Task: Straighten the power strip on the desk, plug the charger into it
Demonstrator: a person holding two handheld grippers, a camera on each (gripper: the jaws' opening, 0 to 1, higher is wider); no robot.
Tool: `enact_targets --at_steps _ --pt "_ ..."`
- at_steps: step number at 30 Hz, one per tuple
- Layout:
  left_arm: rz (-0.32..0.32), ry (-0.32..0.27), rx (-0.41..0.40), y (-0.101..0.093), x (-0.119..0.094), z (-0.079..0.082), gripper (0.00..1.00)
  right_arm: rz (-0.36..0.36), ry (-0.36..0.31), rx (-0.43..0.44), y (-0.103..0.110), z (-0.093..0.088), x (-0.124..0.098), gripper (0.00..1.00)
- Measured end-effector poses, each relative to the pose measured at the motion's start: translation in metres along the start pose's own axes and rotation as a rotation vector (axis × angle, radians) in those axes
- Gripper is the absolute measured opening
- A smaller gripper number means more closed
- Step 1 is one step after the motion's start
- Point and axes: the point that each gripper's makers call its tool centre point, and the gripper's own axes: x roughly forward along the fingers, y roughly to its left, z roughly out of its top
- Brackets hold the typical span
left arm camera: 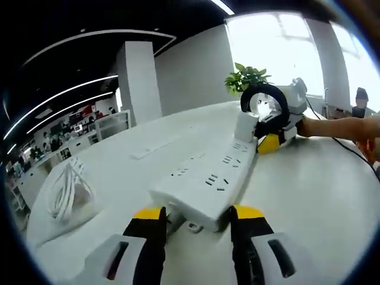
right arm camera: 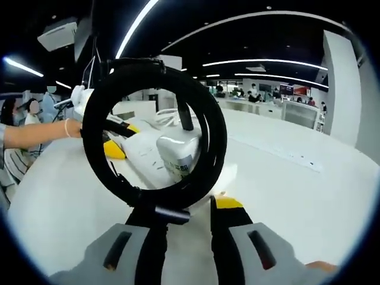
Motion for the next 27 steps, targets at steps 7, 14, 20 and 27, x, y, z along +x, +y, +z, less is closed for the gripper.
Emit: enact_targets --at_steps 7,14,20,27 --pt "-0.026 0.015 0.026 0.001 0.000 0.000 0.41 -0.027 0.016 0.000 0.000 -0.001 -0.004 0.22" --pt "-0.053 0.025 0.053 -0.001 -0.002 0.000 0.39 -0.047 0.027 0.000 0.003 -0.002 -0.009 0.19" --pt "-0.076 0.036 0.079 -0.002 -0.003 0.001 0.38 -0.061 0.042 -0.014 0.004 -0.003 -0.012 0.18" --pt "-0.109 0.034 0.082 -0.005 -0.004 0.000 0.38 -0.075 0.061 -0.029 0.012 -0.005 -0.020 0.17"
